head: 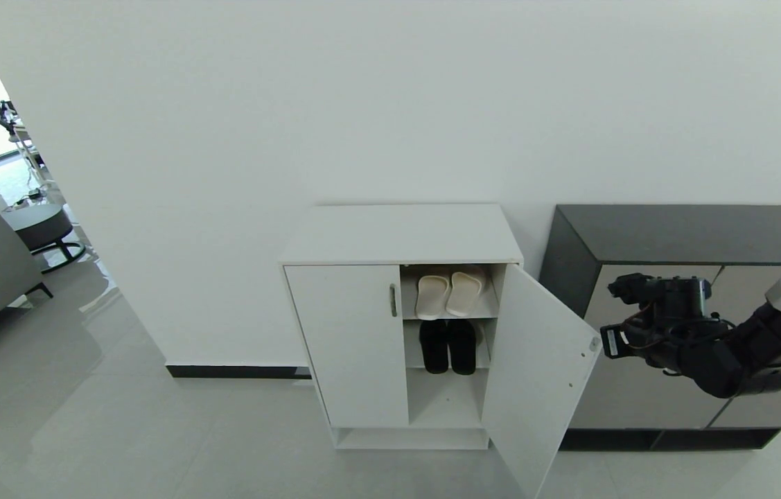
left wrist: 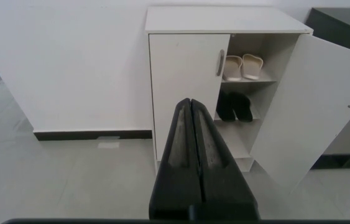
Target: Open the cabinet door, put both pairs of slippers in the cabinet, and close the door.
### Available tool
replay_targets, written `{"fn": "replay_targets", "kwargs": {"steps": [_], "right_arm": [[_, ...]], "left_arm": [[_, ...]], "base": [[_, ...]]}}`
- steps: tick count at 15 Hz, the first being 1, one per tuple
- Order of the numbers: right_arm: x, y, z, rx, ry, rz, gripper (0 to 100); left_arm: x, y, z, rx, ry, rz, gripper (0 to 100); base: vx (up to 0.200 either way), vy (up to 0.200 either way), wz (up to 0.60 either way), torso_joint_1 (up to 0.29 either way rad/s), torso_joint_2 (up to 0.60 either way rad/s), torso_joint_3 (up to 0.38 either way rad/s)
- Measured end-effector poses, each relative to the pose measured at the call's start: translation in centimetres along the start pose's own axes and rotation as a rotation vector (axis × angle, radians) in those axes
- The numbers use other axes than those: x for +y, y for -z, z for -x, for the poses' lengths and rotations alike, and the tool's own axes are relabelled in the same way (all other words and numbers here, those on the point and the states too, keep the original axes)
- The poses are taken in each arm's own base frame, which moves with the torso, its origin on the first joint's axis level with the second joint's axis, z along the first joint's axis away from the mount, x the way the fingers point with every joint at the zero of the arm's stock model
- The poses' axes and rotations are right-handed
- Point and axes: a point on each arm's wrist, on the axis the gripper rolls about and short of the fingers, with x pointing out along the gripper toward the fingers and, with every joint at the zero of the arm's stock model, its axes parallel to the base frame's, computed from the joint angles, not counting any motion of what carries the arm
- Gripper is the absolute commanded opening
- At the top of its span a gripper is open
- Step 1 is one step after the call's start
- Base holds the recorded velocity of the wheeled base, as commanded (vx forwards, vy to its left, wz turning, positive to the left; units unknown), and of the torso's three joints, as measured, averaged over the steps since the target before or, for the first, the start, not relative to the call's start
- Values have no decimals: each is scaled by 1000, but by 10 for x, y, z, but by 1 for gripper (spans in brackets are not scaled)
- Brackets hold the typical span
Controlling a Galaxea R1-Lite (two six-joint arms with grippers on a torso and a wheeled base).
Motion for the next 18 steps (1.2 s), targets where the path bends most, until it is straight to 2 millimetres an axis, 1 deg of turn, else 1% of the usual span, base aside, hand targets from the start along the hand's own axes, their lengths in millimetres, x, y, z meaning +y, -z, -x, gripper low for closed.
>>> {"fn": "replay_targets", "kwargs": {"steps": [3,6,7,8,9,11,12,14,18], "right_arm": [[13,6,4,13,-29,31,0],[40,11,13,-8,-91,62,0],[51,11,18,-18,-119,71,0],[69,11,25,-32,-163,68,0],[92,8,36,-57,-221,37,0],[130,0,60,-112,-317,-24,0],[138,-5,69,-137,-326,-36,0],[144,-17,82,-198,-341,-63,0],[143,-42,96,-379,-366,-144,0]], "left_arm": [[0,0,0,0,0,0,0],[0,0,0,0,-1,0,0],[0,0,0,0,0,0,0],[0,0,0,0,0,0,0],[0,0,0,0,0,0,0],[0,0,0,0,0,0,0],[0,0,0,0,0,0,0],[0,0,0,0,-1,0,0],[0,0,0,0,0,0,0]], "base": [[0,0,0,0,0,0],[0,0,0,0,0,0],[0,0,0,0,0,0],[0,0,0,0,0,0],[0,0,0,0,0,0],[0,0,0,0,0,0],[0,0,0,0,0,0],[0,0,0,0,0,0],[0,0,0,0,0,0]]}}
